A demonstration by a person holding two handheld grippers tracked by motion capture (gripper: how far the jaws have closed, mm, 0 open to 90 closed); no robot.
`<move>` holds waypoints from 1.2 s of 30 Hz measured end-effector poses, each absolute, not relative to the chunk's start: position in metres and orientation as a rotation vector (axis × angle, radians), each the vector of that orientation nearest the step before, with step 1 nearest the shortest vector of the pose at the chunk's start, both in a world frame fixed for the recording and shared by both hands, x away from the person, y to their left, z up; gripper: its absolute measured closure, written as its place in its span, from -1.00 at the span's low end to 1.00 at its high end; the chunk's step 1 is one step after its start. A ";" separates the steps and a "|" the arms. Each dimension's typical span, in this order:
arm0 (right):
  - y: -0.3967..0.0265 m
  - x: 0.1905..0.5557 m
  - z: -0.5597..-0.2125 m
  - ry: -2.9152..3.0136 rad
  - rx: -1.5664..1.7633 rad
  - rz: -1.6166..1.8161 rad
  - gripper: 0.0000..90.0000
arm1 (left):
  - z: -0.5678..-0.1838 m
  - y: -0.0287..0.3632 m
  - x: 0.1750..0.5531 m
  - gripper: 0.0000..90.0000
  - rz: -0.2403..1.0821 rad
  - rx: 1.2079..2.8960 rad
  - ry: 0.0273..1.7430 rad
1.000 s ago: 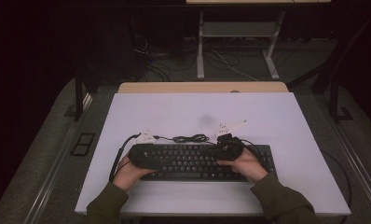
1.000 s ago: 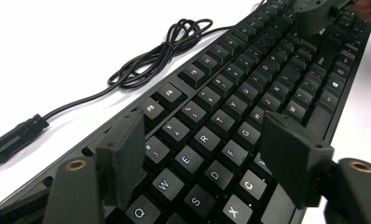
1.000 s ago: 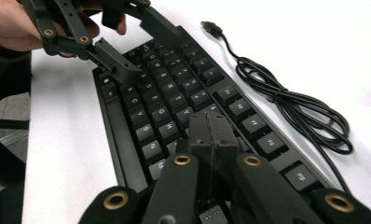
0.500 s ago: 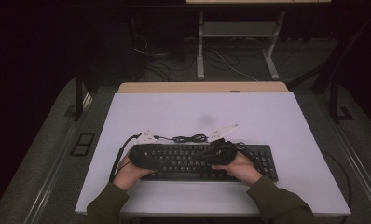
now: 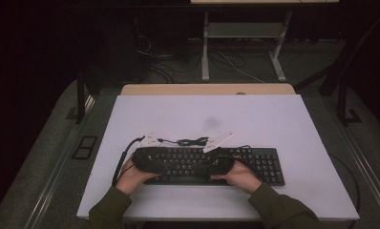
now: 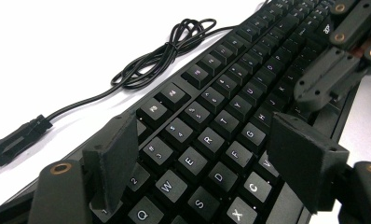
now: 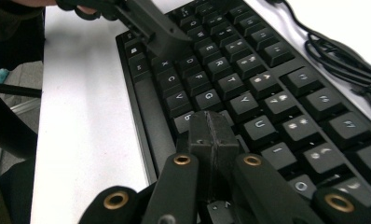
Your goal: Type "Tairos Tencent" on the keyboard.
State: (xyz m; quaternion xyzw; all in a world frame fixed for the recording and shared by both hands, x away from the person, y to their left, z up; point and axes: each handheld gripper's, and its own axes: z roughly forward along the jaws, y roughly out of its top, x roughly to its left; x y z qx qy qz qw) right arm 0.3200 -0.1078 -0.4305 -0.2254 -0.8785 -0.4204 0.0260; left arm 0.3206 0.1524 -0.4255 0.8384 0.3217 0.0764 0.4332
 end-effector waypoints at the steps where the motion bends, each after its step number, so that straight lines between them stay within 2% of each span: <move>1: -0.107 0.320 -0.431 -2.718 -0.694 -1.291 0.98 | -0.426 0.152 0.321 -0.45 0.191 2.087 0.803; 36: -0.104 0.319 -0.433 -2.738 -0.686 -1.287 0.95 | -0.425 0.154 0.321 -0.45 0.199 2.084 0.808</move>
